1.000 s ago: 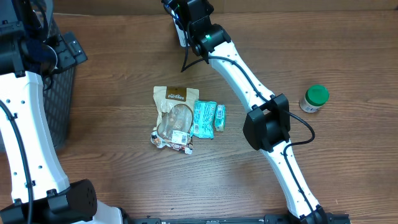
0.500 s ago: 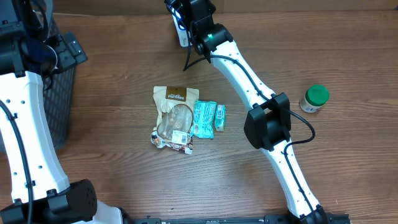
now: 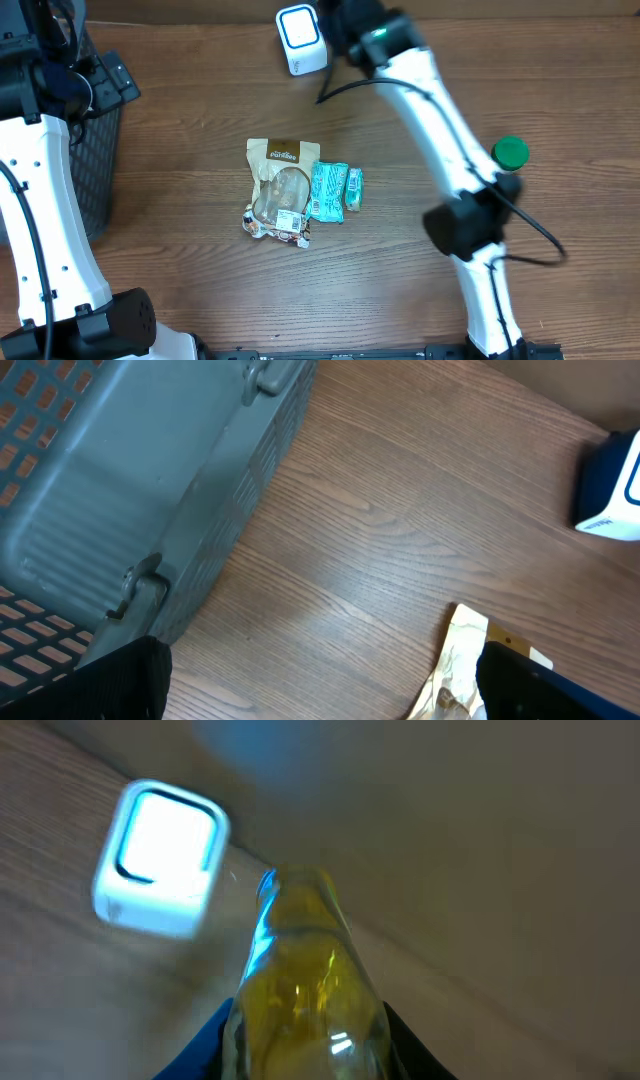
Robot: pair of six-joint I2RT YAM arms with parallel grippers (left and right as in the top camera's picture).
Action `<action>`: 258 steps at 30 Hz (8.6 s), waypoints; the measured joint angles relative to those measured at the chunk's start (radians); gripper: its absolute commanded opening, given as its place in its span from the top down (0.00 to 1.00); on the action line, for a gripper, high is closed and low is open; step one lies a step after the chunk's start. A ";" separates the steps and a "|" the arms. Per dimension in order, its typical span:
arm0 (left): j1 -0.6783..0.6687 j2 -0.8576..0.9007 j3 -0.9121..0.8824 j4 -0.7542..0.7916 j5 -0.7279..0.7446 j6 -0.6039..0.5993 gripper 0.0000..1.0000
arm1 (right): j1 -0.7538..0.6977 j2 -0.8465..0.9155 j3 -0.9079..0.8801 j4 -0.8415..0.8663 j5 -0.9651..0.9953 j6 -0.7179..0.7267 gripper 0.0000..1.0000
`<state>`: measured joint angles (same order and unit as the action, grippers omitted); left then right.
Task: Scan the item barcode
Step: 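Place the oil bottle upright beside the green-capped jar and release, then move the right gripper down onto the small Kleenex tissue pack, then grasp the tissue pack and lift it with the right gripper, then set the tissue pack down right of the wipes and open gripper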
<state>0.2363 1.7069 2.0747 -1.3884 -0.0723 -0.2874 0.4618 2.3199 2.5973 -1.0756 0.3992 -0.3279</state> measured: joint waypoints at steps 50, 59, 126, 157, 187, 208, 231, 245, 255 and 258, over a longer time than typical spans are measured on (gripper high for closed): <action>0.000 0.000 0.000 0.000 0.000 0.000 0.00 | -0.576 -0.049 -0.429 -0.373 -0.321 0.414 0.00; 0.000 0.000 0.000 0.000 0.000 0.000 0.00 | -0.575 -0.074 -0.149 -0.520 -0.395 0.446 0.00; 0.000 0.000 0.000 0.000 0.000 0.000 0.01 | 0.154 -0.138 -0.844 -0.239 -0.287 0.916 0.47; 0.000 0.000 0.000 0.000 0.000 0.000 0.01 | -0.043 -0.138 -0.747 -0.392 -0.142 0.824 0.92; 0.000 0.000 0.000 0.000 0.000 0.000 0.00 | -0.080 -0.138 -0.891 -0.228 -0.080 0.789 0.38; 0.000 0.000 0.000 0.000 0.000 0.000 0.01 | -0.080 -0.138 -0.891 -0.223 -0.449 0.655 0.39; 0.000 0.000 0.000 0.000 0.000 0.000 0.00 | -0.389 -0.208 -0.846 -0.242 -0.699 0.633 0.49; 0.000 0.000 0.000 0.000 0.000 0.000 0.00 | -0.364 -0.208 -0.888 -0.203 -0.759 0.640 0.08; 0.000 0.000 0.000 0.000 0.000 0.000 0.00 | -0.348 -0.391 -0.888 -0.257 -0.646 0.714 0.10; 0.000 0.000 0.000 0.000 0.000 0.000 0.01 | -0.325 -0.477 -0.888 -0.265 -0.610 0.737 0.10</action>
<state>0.2363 1.7069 2.0747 -1.3884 -0.0719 -0.2871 0.1368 1.8431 1.7088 -1.3403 -0.2104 0.4095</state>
